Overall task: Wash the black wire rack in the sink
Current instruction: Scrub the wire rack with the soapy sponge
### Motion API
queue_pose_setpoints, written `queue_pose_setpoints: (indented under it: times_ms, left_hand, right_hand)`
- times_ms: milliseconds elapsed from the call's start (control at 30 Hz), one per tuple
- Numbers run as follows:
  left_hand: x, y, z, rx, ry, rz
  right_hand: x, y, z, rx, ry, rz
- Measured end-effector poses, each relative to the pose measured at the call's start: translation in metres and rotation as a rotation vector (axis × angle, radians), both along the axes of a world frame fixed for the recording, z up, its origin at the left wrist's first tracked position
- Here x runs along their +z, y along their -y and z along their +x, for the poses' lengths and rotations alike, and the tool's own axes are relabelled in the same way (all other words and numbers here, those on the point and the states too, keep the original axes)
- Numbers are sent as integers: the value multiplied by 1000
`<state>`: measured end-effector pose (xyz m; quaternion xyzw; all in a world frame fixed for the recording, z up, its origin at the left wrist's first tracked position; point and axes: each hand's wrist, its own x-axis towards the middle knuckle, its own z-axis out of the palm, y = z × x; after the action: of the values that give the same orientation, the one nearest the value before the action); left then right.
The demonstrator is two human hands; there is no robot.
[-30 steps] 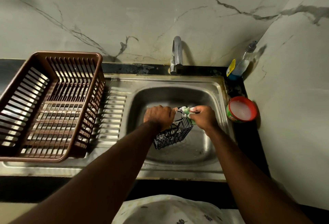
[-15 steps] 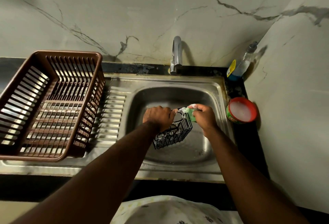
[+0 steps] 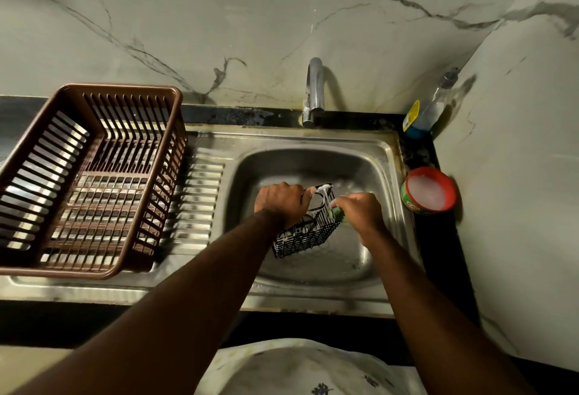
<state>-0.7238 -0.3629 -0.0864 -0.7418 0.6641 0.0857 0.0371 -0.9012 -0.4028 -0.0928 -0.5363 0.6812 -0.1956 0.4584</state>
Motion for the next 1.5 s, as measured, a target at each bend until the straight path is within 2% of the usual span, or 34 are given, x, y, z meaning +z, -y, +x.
queue_pose_setpoints:
  times_ms: [67,167,333,500,567,633,733,933,1033,1133,1300,1400,1500]
  left_hand:
    - [0,0,0,4,-5,0]
    - [-1,-3,1,-7,6,-9]
    - [0,-13,0,5,-20,-49]
    - [8,-12,-12,14,-130,-15]
    - [19,-7,-27,57,-199,-2]
    - [27,0,-37,207,-313,16]
    - [27,8,-31,405,-460,25]
    - [10,-1,-18,558,-850,-75]
    - [-4,-12,-15,594,-958,-102]
    - [-6,-20,-17,604,-971,-75]
    - [-7,-17,-18,569,-869,-61]
    - [-3,-15,-18,561,-829,-45]
    - [-1,-17,-19,633,-782,-61]
  right_hand:
    - [0,6,3,-43,126,36]
    - [-2,14,7,-37,175,35]
    - [-10,13,9,-44,188,46]
    - [12,1,13,-40,170,65]
    - [16,-3,21,-15,166,22]
    - [22,-7,27,14,140,-47]
    - [34,-12,28,43,210,-26]
    - [58,-5,9,68,168,-104]
    - [56,0,-2,22,178,-150]
    - [49,-4,-4,34,149,-139]
    - [32,-22,12,109,34,-132]
    - [28,-35,26,130,-60,-212]
    - [22,-49,34,124,-67,-289]
